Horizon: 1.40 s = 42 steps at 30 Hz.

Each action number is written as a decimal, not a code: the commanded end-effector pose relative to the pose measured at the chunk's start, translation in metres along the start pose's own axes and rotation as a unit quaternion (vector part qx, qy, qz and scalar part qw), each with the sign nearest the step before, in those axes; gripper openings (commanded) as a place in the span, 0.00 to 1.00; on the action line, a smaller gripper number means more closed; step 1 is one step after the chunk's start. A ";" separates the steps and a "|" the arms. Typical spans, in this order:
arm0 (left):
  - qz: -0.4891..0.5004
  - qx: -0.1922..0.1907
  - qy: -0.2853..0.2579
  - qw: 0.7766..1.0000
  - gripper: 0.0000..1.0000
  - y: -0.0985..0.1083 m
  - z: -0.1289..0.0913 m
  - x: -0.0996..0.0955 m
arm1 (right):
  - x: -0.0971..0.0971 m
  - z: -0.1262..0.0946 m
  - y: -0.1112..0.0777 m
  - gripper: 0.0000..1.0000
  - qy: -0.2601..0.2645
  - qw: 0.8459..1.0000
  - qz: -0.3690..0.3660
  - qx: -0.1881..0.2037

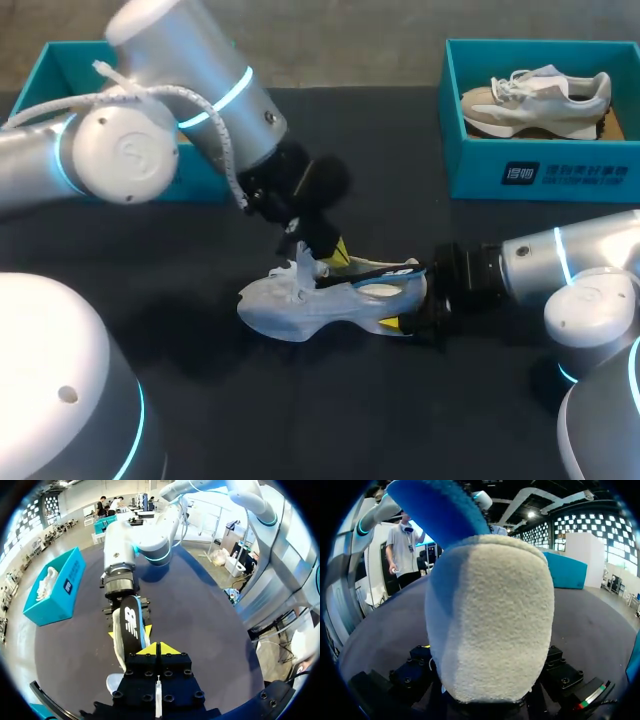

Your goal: Take the shoe out of the shoebox, open the shoe tongue, remove and reinsert the insole, then place the shoe into the shoebox

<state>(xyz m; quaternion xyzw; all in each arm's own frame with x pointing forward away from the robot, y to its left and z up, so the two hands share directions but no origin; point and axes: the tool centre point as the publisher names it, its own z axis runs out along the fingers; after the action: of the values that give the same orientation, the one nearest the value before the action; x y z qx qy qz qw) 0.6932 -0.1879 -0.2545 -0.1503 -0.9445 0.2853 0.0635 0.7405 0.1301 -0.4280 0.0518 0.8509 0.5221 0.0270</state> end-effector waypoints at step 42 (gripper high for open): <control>-0.007 -0.034 -0.002 0.999 0.55 0.003 0.029 -0.022 | -0.001 0.001 0.000 0.00 0.000 1.000 0.001 0.002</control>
<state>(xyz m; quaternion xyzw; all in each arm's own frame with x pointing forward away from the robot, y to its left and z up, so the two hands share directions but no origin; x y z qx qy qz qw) 0.6991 -0.1816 -0.2617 -0.1424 -0.9532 0.2625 0.0468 0.7405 0.1302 -0.4280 0.0518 0.8509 0.5221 0.0270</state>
